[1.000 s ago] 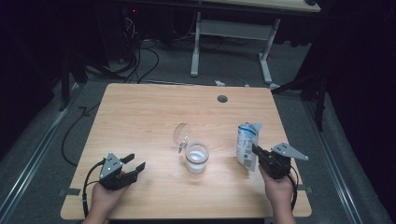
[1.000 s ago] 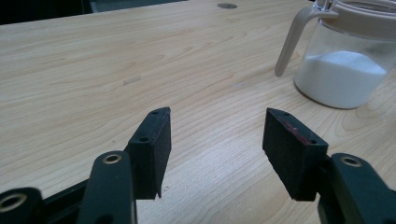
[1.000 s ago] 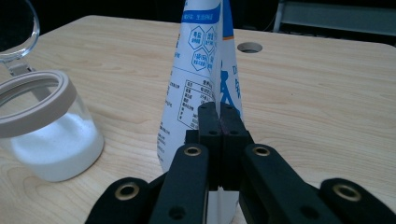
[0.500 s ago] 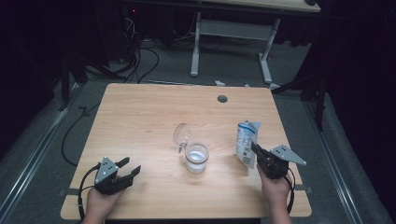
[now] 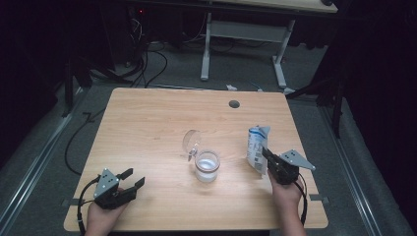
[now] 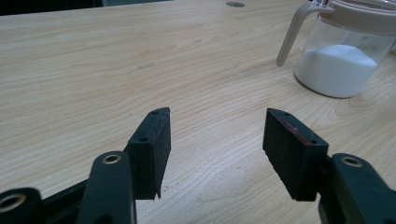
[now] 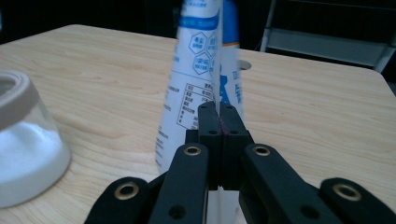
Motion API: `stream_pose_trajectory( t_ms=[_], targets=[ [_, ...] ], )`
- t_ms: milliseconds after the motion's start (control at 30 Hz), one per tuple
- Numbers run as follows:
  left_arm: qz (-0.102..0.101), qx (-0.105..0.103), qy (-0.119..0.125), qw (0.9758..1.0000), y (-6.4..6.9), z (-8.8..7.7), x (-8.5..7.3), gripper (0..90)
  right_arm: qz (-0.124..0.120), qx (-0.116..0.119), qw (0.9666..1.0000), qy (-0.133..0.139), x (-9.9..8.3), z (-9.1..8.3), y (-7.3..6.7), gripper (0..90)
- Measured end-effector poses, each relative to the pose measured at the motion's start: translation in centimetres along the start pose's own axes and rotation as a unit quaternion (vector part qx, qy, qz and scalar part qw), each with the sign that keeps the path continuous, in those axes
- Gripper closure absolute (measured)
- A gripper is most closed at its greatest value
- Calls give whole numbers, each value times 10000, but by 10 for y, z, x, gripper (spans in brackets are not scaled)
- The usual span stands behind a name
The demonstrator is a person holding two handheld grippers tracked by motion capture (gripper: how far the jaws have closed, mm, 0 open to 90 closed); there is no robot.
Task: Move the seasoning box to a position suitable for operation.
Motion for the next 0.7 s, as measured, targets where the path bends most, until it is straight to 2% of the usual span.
stream_pose_trajectory(
  t_ms=[133, 300, 700],
  targets=[
    [57, -58, -6, 10000, 2, 1, 1, 424, 63, -21, 10000, 24, -3, -6, 1, 898],
    [-31, -128, 12, 9999, 3, 2, 1, 424, 54, -3, 10000, -5, -6, -12, -2, 884],
    [-35, -142, -26, 9999, 4, 4, -1, 424, 26, -33, 10000, -59, -10, -12, -2, 833]
  ],
)
Point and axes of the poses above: each handheld gripper's, and its own axes: z roughly forward along the jaws, x roughly out of its top, y roughly to its right, the point moved 7 cm from there along z, roughly forward along the jaws, and after that the axes turned 12 degrees about y, right-handed, at the moved point
